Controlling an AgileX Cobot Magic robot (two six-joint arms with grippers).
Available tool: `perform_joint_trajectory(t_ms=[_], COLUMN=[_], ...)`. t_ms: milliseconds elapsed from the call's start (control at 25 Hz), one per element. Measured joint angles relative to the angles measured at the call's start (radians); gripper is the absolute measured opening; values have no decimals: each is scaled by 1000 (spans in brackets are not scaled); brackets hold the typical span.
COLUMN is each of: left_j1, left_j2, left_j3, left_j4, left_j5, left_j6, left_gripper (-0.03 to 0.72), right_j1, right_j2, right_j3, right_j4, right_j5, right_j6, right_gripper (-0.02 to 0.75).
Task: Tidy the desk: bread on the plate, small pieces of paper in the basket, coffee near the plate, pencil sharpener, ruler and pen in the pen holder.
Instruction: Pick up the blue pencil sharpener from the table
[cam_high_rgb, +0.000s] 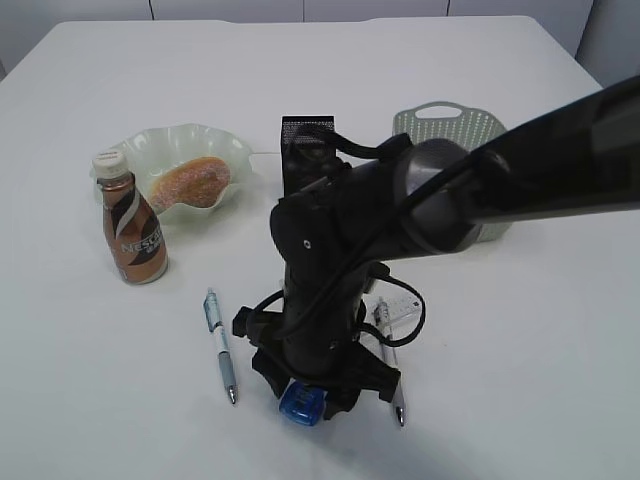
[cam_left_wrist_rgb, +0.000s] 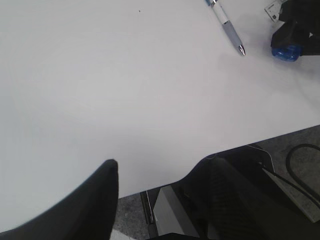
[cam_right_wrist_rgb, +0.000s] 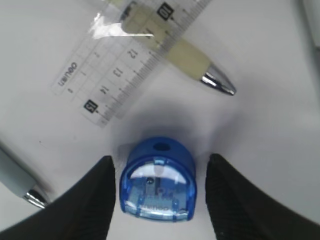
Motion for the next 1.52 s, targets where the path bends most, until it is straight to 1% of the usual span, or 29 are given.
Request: perform_joint_trajectory(t_ms=[920, 1160, 1520], left_j1=[0, 0, 0], left_j2=[0, 0, 0], left_j3=[0, 0, 0], left_j4=[0, 0, 0], left_j5=[0, 0, 0], left_j6=[0, 0, 0], left_gripper=[430, 430, 430], right_j1=[0, 0, 0], right_j2=[0, 0, 0], right_j3=[0, 0, 0], right_j4=[-4, 27, 30], right_j5=[-12, -11, -1], right_j6=[0, 0, 0], right_gripper=[452, 452, 452])
